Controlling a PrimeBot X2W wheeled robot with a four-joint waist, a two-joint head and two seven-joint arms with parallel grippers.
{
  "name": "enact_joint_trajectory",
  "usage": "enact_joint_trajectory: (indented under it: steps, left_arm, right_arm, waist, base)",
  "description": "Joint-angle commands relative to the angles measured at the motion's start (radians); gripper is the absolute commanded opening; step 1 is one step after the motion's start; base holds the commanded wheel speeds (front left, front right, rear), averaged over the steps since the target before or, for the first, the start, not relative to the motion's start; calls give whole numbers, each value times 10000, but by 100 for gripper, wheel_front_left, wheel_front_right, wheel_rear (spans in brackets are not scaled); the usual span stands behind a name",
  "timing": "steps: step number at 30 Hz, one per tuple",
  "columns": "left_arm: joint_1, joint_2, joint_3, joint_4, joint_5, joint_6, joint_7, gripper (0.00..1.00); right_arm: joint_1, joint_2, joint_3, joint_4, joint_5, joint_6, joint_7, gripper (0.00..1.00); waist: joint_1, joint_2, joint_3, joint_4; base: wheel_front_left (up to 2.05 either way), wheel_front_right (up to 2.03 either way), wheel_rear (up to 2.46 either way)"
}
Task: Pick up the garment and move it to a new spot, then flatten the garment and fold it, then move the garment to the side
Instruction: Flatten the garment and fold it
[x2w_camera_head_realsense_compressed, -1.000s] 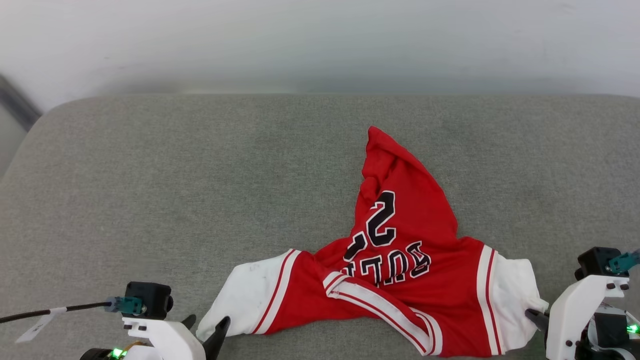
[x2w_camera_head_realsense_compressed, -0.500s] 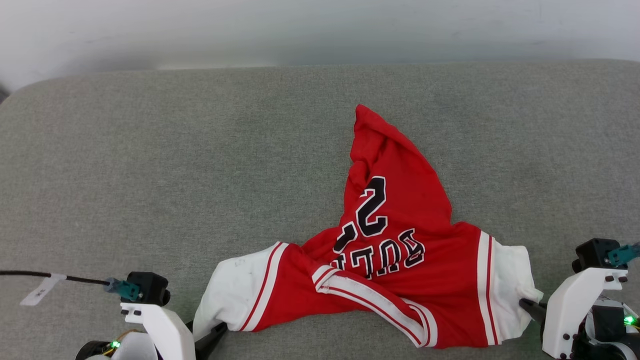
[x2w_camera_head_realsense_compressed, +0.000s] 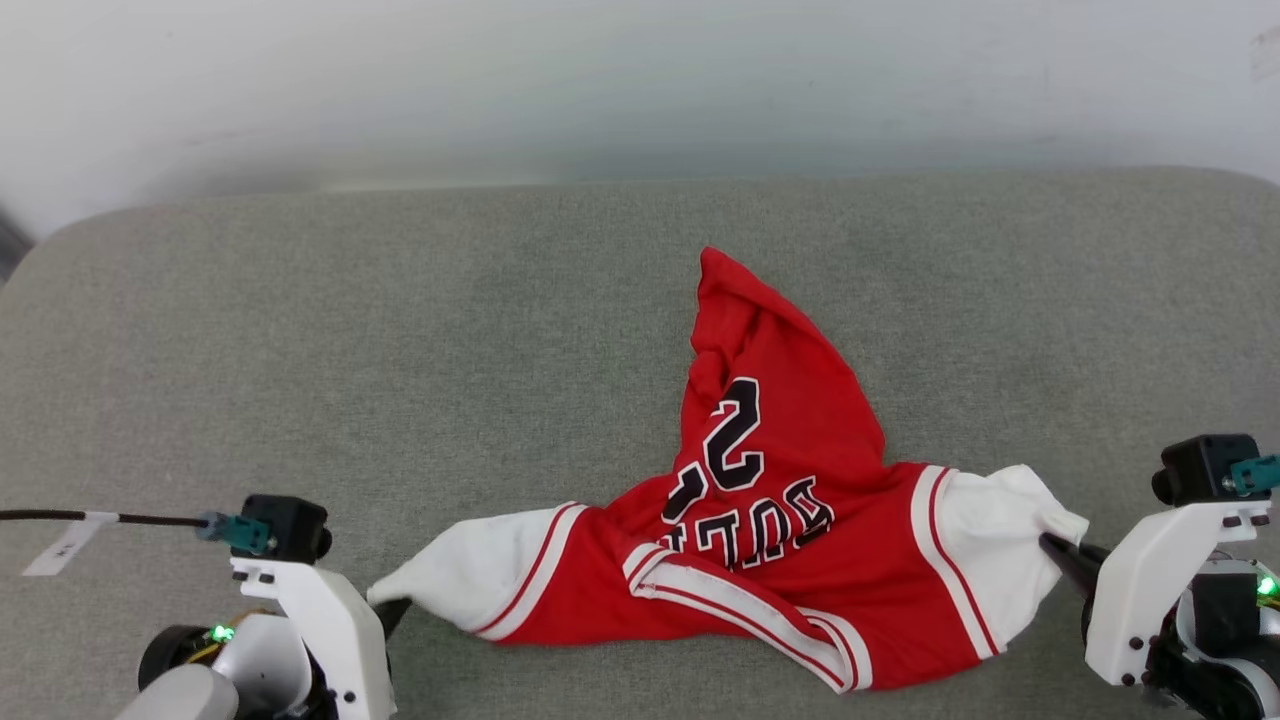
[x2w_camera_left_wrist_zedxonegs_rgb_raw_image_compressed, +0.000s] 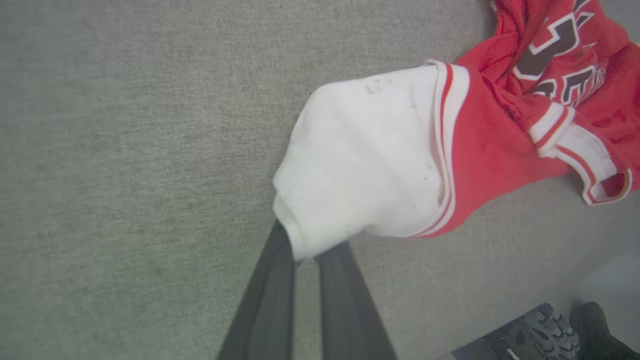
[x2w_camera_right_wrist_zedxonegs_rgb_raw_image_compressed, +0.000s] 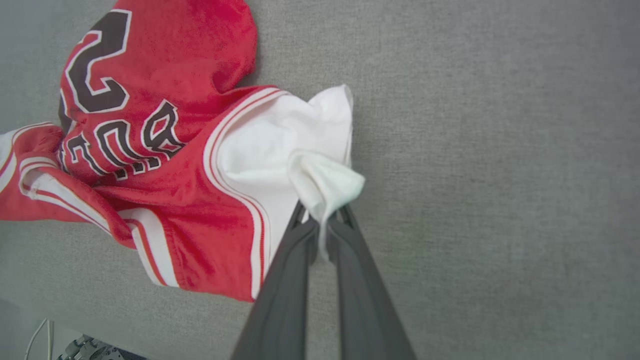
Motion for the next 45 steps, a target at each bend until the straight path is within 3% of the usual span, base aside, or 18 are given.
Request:
enact_joint_trajectory:
  steps: [1,9,15,22,29,36,37,45]
  left_arm:
    - [-229,82,204,-205,222,139,-361,0]
    - [-1331,163,1011,-1006,843,727,-1313,0]
    - [-2885,-253,1333,-570,1058,733,-1634,0]
    - [-5647,-818,1347,1004,1557,324,-1915,0]
    - [-8635,-1214,1438,2676,2146,-183,-2540,0]
    - [-11415,-1097,1825,3916,2619,-674,-3510,0]
    - [-12371,-1049,1925,4398,2786,-854,-3827,0]
    - [-13733,-1209,2062,5791,2731,-1399,-4586,0]
  right_arm:
    - [-222,-122,65,-109,-13,-2,-262,0]
    - [-1386,-501,223,71,85,-2,-938,0]
    - [-2924,-651,250,660,120,-3,-1470,0]
    - [-5847,-661,367,1847,-114,-3,-2296,0]
    - [-9180,-789,567,3193,-204,-2,-3272,0]
    - [-12526,-779,1199,4480,-600,-3,-4405,0]
    - [-13780,-715,1457,5155,-731,-3,-4945,0]
    - [-15830,-527,2240,6846,-556,-3,-5954,0]
  waist:
    - [0,0,-337,34]
    - [0,0,-1037,161]
    - [0,0,-1016,230]
    - [0,0,-376,221]
    - [0,0,977,234]
    - [0,0,2488,28]
    - [0,0,3025,-34]
    - [0,0,4095,-137]
  base:
    - [0,0,0]
    - [0,0,0]
    - [0,0,0]
    - [0,0,0]
    - [0,0,0]
    - [0,0,0]
    - [0,0,0]
    - [0,0,0]
